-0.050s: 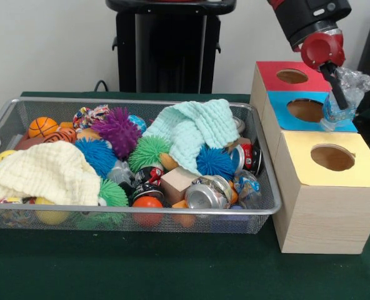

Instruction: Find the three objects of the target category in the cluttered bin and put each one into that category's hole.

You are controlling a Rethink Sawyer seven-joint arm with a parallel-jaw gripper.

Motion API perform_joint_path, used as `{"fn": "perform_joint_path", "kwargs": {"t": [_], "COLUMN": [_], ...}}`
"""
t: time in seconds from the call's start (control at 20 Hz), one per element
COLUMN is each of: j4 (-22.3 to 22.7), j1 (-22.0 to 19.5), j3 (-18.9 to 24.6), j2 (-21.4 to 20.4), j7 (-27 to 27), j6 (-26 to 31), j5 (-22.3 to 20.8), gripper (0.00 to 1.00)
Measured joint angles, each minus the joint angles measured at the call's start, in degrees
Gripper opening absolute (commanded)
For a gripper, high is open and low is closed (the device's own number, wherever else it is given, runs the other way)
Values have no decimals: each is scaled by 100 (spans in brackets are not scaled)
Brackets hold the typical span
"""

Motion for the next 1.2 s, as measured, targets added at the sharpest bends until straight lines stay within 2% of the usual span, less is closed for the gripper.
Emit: {"fn": "perform_joint_path", "kwargs": {"t": [0.65,1.2], "j4": [123,761], "j1": [471,456], "j3": [1,4], "j2": [-70,-283], "j7": [0,0], "j6": [1,14], "j5": [-2,-6], "gripper": [0,0]}}
